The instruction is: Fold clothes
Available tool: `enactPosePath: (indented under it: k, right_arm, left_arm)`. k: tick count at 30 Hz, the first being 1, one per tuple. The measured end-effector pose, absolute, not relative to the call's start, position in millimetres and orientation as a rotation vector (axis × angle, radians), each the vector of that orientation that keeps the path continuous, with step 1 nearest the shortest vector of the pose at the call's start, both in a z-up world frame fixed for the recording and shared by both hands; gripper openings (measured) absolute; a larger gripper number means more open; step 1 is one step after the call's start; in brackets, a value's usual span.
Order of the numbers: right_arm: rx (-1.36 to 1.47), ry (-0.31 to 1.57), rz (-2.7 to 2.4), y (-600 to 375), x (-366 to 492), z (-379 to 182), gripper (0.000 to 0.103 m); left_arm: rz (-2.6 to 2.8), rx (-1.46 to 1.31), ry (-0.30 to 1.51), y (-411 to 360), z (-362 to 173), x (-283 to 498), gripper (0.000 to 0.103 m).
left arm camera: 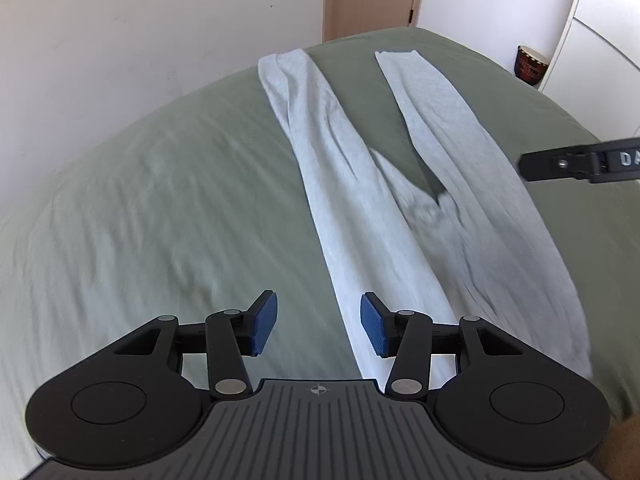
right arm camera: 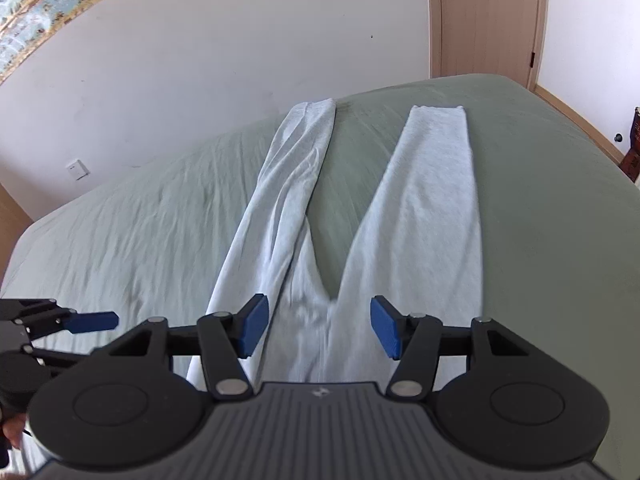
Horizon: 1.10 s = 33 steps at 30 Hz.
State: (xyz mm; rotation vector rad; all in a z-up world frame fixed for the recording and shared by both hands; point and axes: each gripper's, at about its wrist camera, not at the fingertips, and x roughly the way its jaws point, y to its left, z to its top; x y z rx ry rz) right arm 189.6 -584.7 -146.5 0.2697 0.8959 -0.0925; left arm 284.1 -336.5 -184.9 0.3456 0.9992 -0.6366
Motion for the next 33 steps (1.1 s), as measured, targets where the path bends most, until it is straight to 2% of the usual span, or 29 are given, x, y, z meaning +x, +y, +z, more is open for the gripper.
enactPosePath:
  k: [7, 16, 18, 19, 20, 23, 24, 28, 31, 33]
  right_arm:
    - [0.228, 0.946, -0.063, -590.2, 281.1, -164.0, 0.054]
    - [0.294, 0.945, -0.028, -600.3, 379.6, -171.3, 0.053]
    - [0.310, 0.967, -0.014, -604.4, 386.2, -174.2, 0.053]
    - [0.307, 0.978, -0.009, -605.4, 388.2, -176.2, 0.053]
    - [0.304, 0.989, -0.004, -606.5, 390.1, -178.1, 0.053]
    - [0.323, 1.023, 0.014, -611.2, 397.7, -183.5, 0.053]
    - [0.325, 1.025, 0.019, -612.8, 402.3, -183.9, 0.053]
    - [0.313, 1.003, 0.025, -619.0, 445.2, -183.2, 0.053]
    - [0.306, 0.984, 0.017, -619.2, 487.9, -183.8, 0.053]
    - [0.296, 0.994, 0.003, -615.3, 511.3, -185.9, 0.052]
  left_arm:
    - [-0.646, 0.301, 1.044, -363.0, -217.9, 346.7, 0.045]
    - [-0.643, 0.294, 1.129, -381.8, -251.2, 398.1, 0.043]
    - [-0.646, 0.293, 1.144, -383.2, -252.5, 404.4, 0.038]
    - [-0.645, 0.303, 1.152, -385.2, -251.9, 407.5, 0.032]
    - [-0.641, 0.306, 1.161, -386.7, -251.3, 410.8, 0.019]
    - [-0.630, 0.293, 1.195, -386.1, -250.3, 417.0, 0.004]
    - [-0.628, 0.285, 1.206, -384.9, -249.9, 418.3, 0.003]
    - [-0.630, 0.259, 1.229, -382.5, -248.4, 419.1, 0.005]
    - [-0.641, 0.267, 1.206, -388.0, -246.6, 422.1, 0.020]
    - [-0.640, 0.272, 1.203, -390.7, -248.2, 423.3, 0.023]
